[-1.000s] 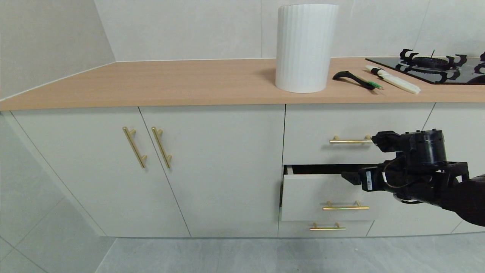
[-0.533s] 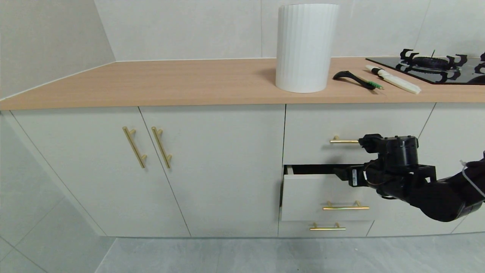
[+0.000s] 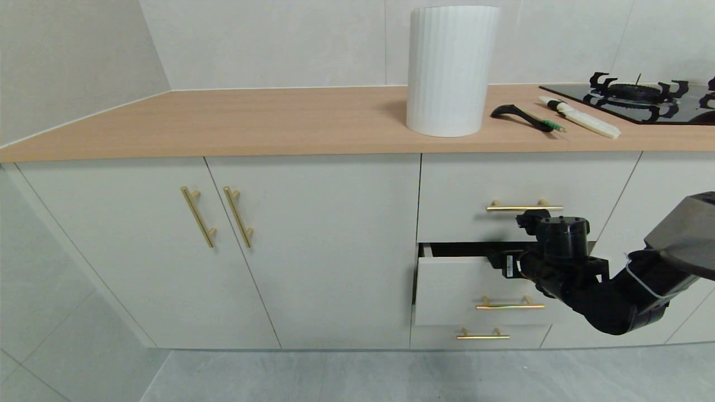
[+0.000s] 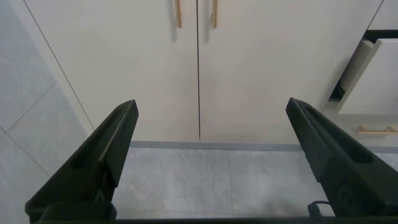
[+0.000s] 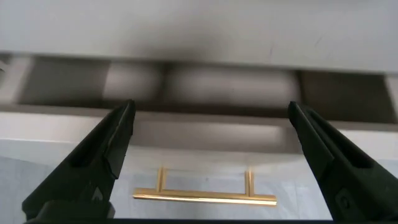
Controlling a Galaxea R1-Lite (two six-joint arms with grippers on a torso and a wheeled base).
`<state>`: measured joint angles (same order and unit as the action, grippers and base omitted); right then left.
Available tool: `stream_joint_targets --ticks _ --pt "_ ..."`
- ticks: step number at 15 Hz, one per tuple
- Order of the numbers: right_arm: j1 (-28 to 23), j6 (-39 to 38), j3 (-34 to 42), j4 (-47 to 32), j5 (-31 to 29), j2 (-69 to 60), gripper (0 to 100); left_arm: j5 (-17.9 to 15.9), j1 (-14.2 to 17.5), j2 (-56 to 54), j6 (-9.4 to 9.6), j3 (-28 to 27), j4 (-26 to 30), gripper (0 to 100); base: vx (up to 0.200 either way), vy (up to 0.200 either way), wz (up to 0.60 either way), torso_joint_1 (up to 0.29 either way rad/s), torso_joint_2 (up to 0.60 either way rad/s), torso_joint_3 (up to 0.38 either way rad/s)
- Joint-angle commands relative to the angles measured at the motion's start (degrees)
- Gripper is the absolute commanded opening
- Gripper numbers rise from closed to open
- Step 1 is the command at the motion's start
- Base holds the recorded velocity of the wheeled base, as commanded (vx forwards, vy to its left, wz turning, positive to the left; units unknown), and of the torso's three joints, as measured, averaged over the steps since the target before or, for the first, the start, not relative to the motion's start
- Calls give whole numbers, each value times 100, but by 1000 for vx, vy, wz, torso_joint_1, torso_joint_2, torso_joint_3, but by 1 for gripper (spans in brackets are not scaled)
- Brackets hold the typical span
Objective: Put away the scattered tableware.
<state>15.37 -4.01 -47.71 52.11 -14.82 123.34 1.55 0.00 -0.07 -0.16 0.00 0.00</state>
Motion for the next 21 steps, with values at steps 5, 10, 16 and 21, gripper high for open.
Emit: stream_joint_targets --ticks 5,10,16,21 --pt "-26 14 -10 -87 -12 120 100 3 0 7 -2 0 0 100 0 0 0 0 0 0" --pt "-26 14 78 -544 50 -258 100 3 0 7 -2 0 0 100 0 0 0 0 0 0" --pt "-17 32 60 -2083 480 -856 100 3 0 7 -2 0 0 100 0 0 0 0 0 0" --pt "36 67 69 -2935 533 -1313 100 3 0 7 -2 0 0 100 0 0 0 0 0 0"
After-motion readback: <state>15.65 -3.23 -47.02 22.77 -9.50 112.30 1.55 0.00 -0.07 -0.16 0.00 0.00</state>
